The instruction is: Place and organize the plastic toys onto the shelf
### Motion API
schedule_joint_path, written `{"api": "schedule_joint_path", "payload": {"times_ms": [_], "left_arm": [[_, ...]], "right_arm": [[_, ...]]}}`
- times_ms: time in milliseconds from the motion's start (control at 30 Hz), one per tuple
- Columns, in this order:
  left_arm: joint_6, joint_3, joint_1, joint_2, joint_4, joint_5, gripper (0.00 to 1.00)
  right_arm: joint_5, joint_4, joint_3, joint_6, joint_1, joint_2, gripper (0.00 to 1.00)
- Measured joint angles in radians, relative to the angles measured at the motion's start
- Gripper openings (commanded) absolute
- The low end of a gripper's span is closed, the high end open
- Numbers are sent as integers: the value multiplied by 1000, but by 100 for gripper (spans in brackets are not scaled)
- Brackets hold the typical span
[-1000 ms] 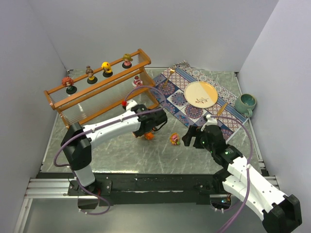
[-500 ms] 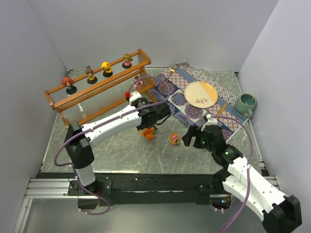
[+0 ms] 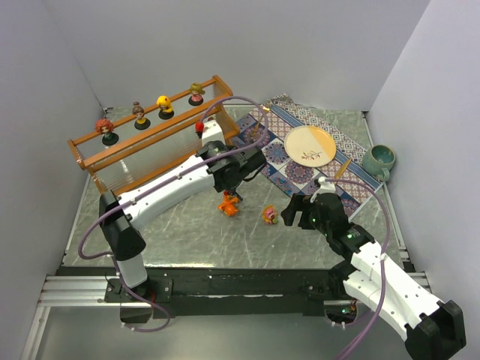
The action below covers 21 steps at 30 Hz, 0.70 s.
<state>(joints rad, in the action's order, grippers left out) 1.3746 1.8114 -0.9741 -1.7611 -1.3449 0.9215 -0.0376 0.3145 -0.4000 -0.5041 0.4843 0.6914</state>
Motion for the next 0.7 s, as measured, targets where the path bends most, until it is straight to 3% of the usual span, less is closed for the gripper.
{"api": "schedule_joint_path", "payload": {"times_ms": [267,700], "left_arm": [[-108,69,26,-6,15,117,1],[-484,-235,178,81,454,175,1]], "right_arm": [[-8,0,0,-3,0,-4,99],[-30,5,0,-5,0,-23,99]]}}
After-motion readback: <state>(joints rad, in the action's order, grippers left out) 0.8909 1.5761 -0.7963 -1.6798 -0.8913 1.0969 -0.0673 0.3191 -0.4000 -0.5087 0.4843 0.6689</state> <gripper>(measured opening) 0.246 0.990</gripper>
